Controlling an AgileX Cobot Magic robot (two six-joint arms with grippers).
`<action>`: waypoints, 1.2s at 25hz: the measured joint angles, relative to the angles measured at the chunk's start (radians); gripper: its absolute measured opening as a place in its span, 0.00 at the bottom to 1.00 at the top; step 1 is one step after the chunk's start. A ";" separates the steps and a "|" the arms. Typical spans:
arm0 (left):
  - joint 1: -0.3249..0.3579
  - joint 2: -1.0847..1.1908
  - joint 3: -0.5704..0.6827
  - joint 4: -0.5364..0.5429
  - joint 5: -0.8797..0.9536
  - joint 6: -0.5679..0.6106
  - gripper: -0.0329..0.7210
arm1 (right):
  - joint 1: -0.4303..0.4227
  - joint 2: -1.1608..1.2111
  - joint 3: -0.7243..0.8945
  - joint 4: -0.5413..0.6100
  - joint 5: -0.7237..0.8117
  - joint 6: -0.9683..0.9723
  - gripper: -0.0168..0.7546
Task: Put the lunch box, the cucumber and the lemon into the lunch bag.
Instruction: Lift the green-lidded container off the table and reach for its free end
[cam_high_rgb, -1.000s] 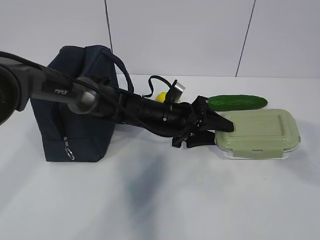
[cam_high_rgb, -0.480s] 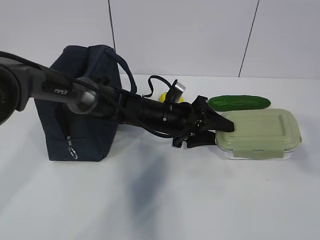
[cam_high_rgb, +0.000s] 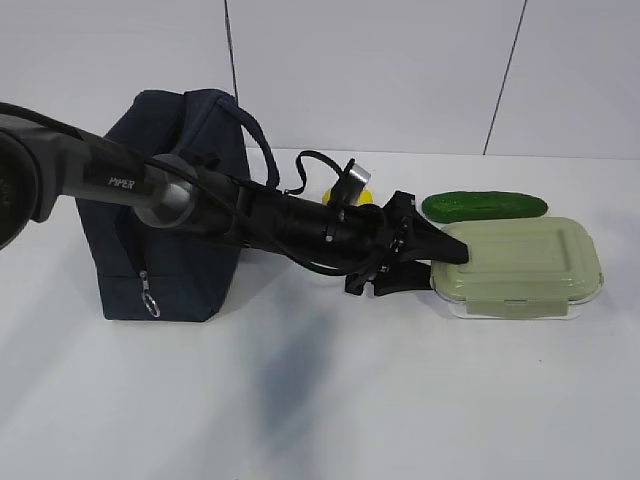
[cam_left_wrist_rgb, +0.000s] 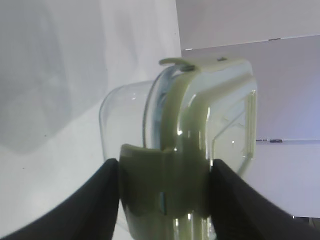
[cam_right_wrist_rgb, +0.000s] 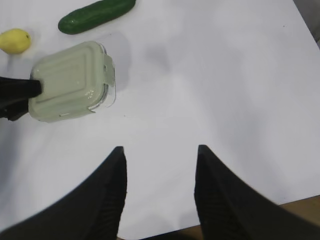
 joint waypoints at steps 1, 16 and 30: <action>0.000 0.000 0.000 0.000 0.000 0.000 0.55 | 0.000 0.007 -0.015 -0.004 0.002 0.008 0.47; 0.000 0.000 0.000 0.000 0.001 0.000 0.55 | 0.000 0.388 -0.457 0.087 0.004 -0.158 0.47; 0.032 0.000 0.000 0.000 0.028 0.001 0.55 | -0.071 0.607 -0.508 0.209 0.004 -0.234 0.47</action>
